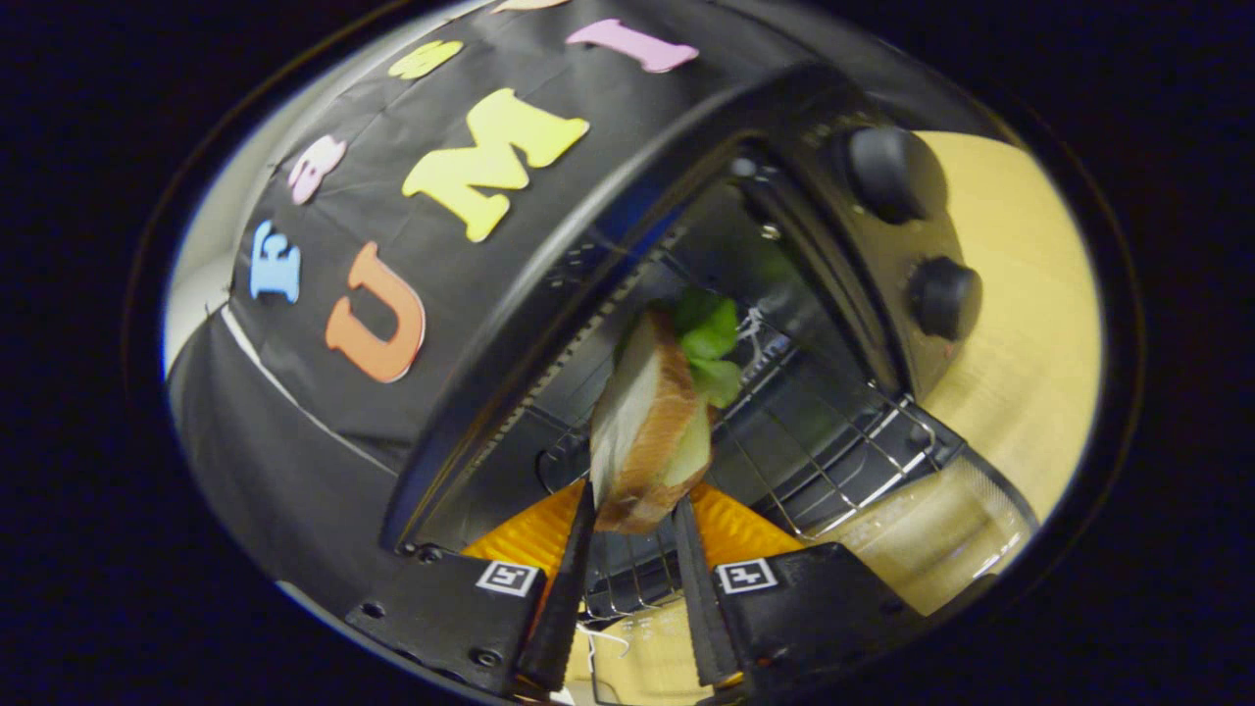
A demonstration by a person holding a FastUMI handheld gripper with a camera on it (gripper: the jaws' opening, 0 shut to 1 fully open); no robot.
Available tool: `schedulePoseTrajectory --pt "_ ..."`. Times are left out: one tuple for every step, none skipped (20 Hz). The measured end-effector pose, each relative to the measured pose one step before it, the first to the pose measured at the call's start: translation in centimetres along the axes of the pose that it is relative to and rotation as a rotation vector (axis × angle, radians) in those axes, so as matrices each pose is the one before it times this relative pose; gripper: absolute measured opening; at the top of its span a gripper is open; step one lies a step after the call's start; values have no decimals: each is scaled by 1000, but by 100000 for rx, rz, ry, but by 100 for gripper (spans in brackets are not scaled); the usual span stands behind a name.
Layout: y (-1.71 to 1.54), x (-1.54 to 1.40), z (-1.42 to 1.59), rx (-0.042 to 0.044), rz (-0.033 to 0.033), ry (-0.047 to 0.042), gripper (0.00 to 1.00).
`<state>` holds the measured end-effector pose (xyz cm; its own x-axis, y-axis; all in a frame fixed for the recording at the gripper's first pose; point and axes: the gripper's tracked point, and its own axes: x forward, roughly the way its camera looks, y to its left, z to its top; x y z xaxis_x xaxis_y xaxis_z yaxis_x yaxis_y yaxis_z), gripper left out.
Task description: Open the toaster oven, put the food inside, and close the toaster oven door.
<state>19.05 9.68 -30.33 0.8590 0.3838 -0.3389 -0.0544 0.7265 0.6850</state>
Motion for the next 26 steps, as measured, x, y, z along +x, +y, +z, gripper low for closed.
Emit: schedulePoseTrajectory --pt "199 47 61 -7061 -1087 1341 61" --pt "-72 -39 -173 -6833 -1694 1291 68" --pt "20 19 -342 -6100 -2135 1545 76" --pt "149 11 -231 -7024 -1638 1927 84" --pt "-134 48 -241 -6979 -2902 1405 89" --pt "85 171 -429 -5991 -2363 2238 94" --pt "-162 -87 -797 -5168 -3100 2901 95" --pt "-78 14 -600 -4737 -3189 1503 96" --pt "-127 -56 -683 -4409 -3118 1904 98" --pt "-106 -234 -342 -3874 -2662 1105 98" --pt "-194 -37 -186 -3135 -2453 737 98" --pt "-175 -191 -264 -2697 -2054 526 98" --pt "64 -173 -74 -1023 -1271 -18 98" --pt "105 -267 -181 247 -462 776 97" --pt "20 -257 -86 481 -515 696 97" --pt "-42 -227 -257 393 -120 854 98" --pt "-55 -313 -53 292 6 287 98" --pt "82 -515 -34 711 537 296 98" --pt "87 -581 -138 315 470 -78 98" --pt "93 -623 -99 575 1126 -202 98" --pt "274 -771 -262 1021 1571 -8 98" --pt "292 -896 -448 792 1689 393 98" --pt "186 -918 -306 614 1051 -541 98" --pt "109 -937 -230 147 622 -1429 98" --pt "-145 -945 -323 -899 -85 -1695 98" --pt "-275 -891 -541 -1099 -1122 -1041 98"
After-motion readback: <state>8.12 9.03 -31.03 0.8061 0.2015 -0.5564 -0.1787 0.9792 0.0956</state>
